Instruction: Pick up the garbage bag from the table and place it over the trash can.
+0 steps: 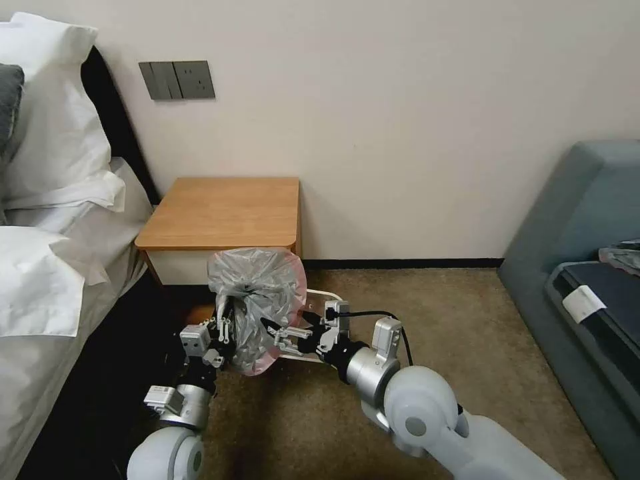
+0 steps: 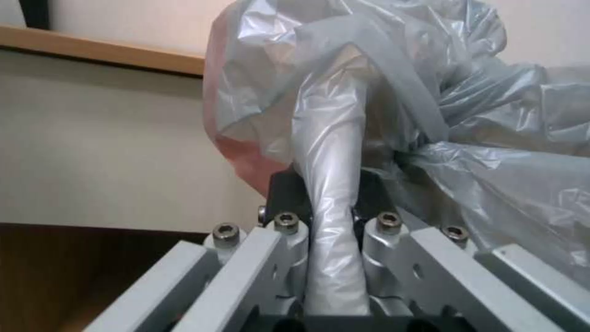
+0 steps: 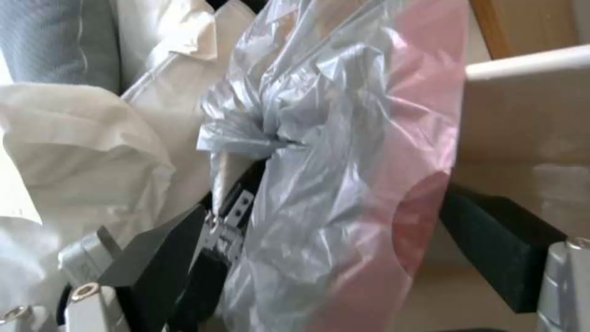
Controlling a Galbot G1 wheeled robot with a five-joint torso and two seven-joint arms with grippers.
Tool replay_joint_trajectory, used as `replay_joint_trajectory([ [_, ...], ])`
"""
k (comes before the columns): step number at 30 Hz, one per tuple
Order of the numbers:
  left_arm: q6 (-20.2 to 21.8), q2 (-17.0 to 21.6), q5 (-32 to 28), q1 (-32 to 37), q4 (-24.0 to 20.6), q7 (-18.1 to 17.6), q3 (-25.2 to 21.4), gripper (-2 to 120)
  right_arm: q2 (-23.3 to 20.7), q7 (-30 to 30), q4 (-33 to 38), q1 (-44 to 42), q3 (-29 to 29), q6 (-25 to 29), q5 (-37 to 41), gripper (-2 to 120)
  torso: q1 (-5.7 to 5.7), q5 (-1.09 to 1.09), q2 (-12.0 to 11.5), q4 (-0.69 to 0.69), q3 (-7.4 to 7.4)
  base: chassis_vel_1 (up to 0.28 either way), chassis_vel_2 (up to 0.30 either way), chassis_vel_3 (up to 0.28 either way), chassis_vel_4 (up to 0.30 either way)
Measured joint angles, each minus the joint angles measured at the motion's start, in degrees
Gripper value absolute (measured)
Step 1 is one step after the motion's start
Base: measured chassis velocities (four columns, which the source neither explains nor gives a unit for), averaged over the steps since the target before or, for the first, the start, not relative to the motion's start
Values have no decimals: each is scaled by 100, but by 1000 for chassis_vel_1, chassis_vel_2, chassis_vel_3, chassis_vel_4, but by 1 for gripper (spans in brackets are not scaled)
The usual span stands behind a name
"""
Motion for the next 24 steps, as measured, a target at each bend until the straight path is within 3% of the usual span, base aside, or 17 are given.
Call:
replay_joint_trajectory([
  [6,0,-12,10,17,-19,0,-1,4,62,-27,-40,-26,-4,33,-100,84,0,0,0,0,0,0,0,0,0],
  [10,0,-28,30,-1,-21,2,14,4,75,75,-42,-58,-39,70,-269,63,0,0,0,1,0,0,0,0,0],
  [11,0,-28,30,-1,-21,2,14,4,75,75,-42,-58,-39,70,-269,63,0,0,0,1,0,0,0,0,0],
  [14,0,-38,48,-4,-22,4,24,4,144,563,44,-24,-95,6,-343,49,0,1,0,2,0,0,0,0,0],
  [18,0,-44,53,-4,-22,5,26,4,177,796,89,-16,-128,-63,-357,41,0,1,0,2,0,0,0,0,0],
  [22,0,-57,79,-27,-19,1,36,4,242,1274,177,17,-246,-324,-428,19,0,1,0,2,0,0,0,0,0],
  [24,-2,-70,122,-33,-19,-8,38,4,261,1425,227,25,-275,-426,-448,14,0,1,0,2,0,0,0,0,0],
])
